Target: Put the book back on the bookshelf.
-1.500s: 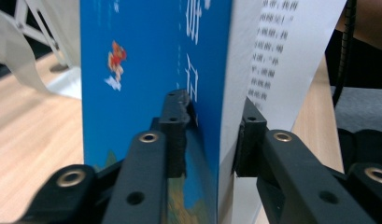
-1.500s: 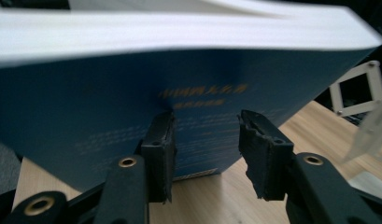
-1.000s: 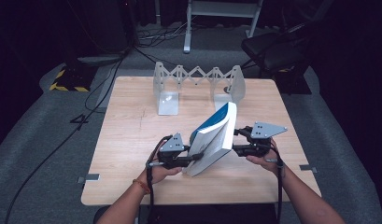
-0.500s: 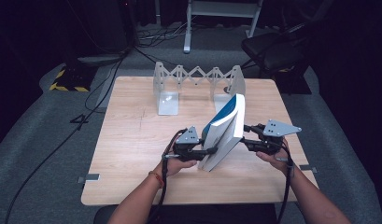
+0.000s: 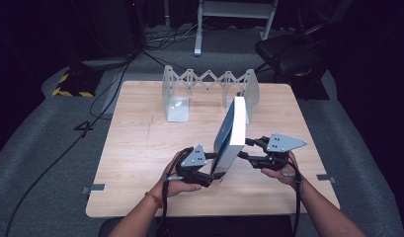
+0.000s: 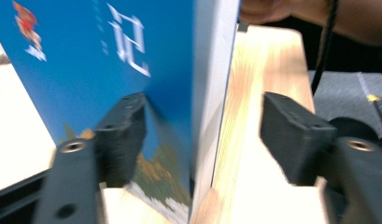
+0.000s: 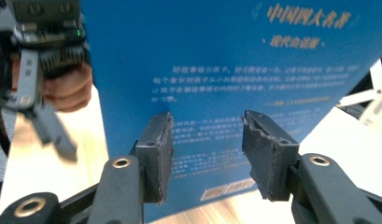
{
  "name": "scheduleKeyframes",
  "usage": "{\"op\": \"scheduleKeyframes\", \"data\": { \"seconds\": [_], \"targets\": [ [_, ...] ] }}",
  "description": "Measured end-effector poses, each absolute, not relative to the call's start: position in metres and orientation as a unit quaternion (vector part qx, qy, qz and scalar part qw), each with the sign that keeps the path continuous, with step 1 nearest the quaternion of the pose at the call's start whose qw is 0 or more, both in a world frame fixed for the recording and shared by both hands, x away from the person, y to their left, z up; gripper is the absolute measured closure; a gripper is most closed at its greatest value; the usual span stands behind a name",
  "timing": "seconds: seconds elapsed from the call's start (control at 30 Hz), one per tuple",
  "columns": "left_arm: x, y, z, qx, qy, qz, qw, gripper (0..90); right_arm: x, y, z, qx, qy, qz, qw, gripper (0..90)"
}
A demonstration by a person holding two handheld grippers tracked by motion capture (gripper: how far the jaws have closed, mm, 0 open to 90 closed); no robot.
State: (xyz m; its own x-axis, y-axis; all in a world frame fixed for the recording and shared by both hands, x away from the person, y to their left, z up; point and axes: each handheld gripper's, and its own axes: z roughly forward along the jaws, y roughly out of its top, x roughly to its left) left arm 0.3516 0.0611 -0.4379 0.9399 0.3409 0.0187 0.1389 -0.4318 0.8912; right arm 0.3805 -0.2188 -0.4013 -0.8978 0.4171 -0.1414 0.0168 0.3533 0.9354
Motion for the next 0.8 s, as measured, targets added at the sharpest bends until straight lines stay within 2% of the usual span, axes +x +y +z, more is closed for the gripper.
{"op": "scheduleKeyframes", "data": {
  "seconds": [0.1, 0.2, 0.47, 0.63, 0.73, 0.8],
  "targets": [
    [0.347, 0.052, -0.438, 0.841, 0.161, 0.123, 0.502, 20.0, 0.378, -0.212, -0.399, 0.126, 0.805, 0.549, 0.186, 52.9],
    [0.344, 0.044, -0.439, 0.834, 0.183, 0.144, 0.500, 15.2, 0.377, -0.207, -0.399, 0.126, 0.806, 0.547, 0.186, 52.9],
    [0.344, 0.027, -0.450, 0.821, 0.233, 0.182, 0.488, 12.4, 0.378, -0.206, -0.400, 0.132, 0.805, 0.550, 0.180, 52.2],
    [0.348, 0.020, -0.450, 0.798, 0.268, 0.212, 0.496, 16.3, 0.380, -0.203, -0.403, 0.136, 0.805, 0.551, 0.174, 51.2],
    [0.348, 0.022, -0.449, 0.787, 0.282, 0.228, 0.499, 26.4, 0.380, -0.203, -0.403, 0.138, 0.804, 0.550, 0.176, 50.0],
    [0.348, 0.024, -0.448, 0.787, 0.281, 0.224, 0.502, 30.0, 0.380, -0.202, -0.404, 0.144, 0.804, 0.548, 0.179, 49.8]
  ]
}}
